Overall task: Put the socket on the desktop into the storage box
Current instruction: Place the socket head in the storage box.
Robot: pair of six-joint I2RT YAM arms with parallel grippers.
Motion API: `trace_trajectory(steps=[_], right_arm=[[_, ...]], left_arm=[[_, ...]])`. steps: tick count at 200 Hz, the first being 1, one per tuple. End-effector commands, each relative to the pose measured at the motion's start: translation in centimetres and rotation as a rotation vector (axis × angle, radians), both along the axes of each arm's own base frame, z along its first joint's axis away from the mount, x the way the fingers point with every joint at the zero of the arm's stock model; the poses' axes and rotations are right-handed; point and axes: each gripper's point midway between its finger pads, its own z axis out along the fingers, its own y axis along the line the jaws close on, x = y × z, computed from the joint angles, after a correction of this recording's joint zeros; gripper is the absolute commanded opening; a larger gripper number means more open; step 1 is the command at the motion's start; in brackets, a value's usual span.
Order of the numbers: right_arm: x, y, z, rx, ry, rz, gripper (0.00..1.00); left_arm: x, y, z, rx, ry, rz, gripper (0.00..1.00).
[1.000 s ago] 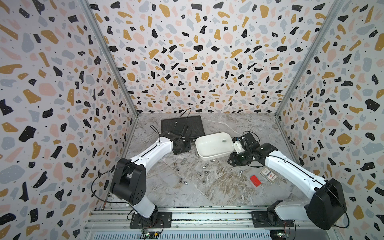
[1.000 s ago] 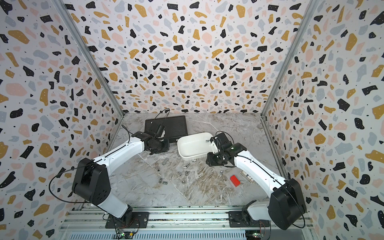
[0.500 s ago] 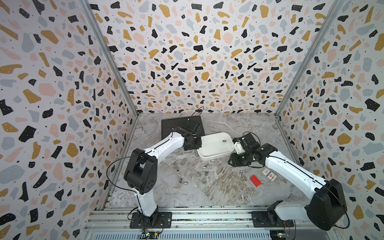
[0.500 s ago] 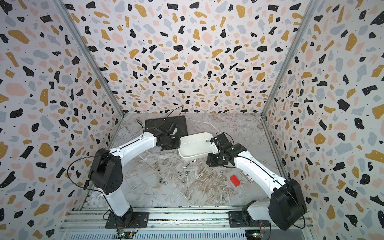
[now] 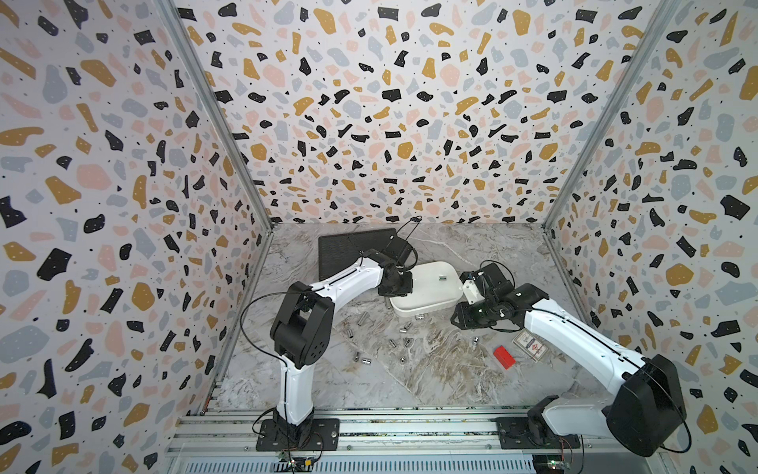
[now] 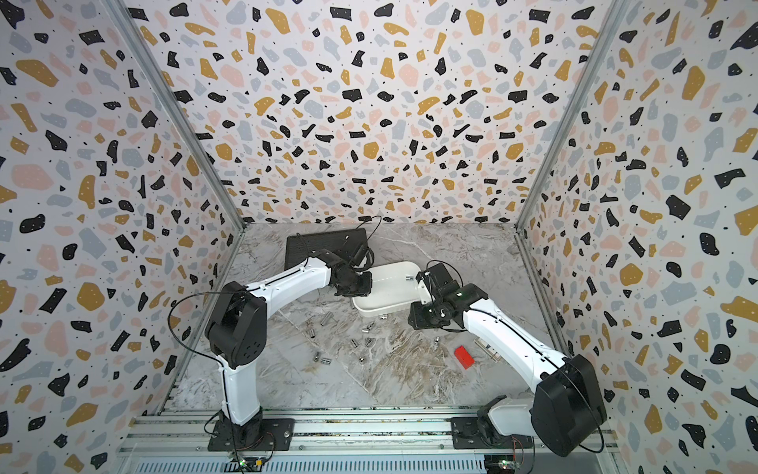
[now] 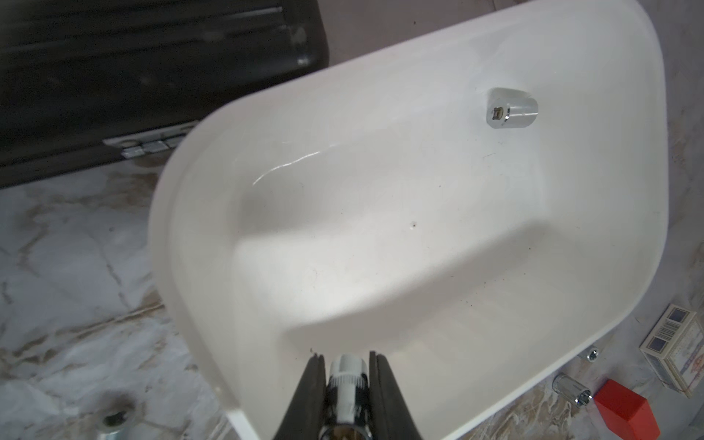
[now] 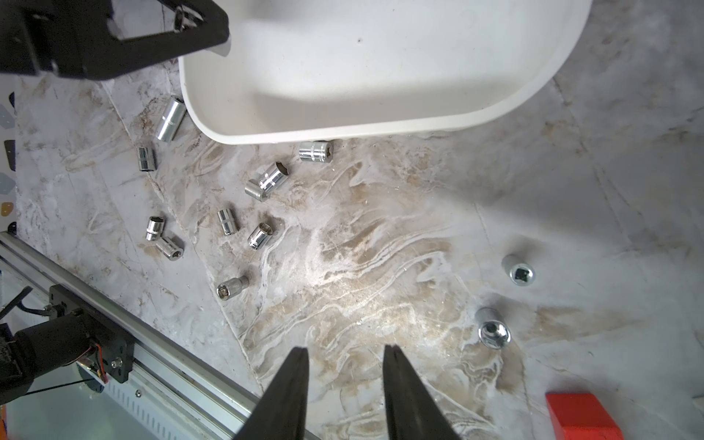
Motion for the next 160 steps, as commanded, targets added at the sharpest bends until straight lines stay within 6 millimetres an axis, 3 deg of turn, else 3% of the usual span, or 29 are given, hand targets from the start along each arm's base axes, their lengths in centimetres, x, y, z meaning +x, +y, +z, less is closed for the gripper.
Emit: trace_trajectory(steps=[1, 57, 73, 107, 160], right_arm=[[-0.2, -0.3, 0.9, -0.004, -0.024, 0.001, 0.38], [-0.2, -0.5, 0.9, -0.011, -0.025, -0.002, 0.38], [-0.2, -0.5, 0.8, -0.015, -0.025, -0.004, 0.38], [-0.2, -0.6, 0.6, -0.02, -0.023, -0.007, 0.38], [-0.2, -0.7, 0.6, -0.024, -0.025, -0.011, 0.39]], left_arm=[[0.2, -0.7, 0.5, -0.004, -0.007, -0.025, 0.02], [0.0, -0.9, -0.5, 0.012, 0.011, -0.033, 0.04], [-0.1, -1.0, -0.6, 0.014, 0.014, -0.035, 0.09], [-0.2, -0.9, -0.2, 0.024, -0.003, -0.044, 0.32], [-0.1, -0.6, 1.6, 0.02, -0.046, -0.048, 0.34]])
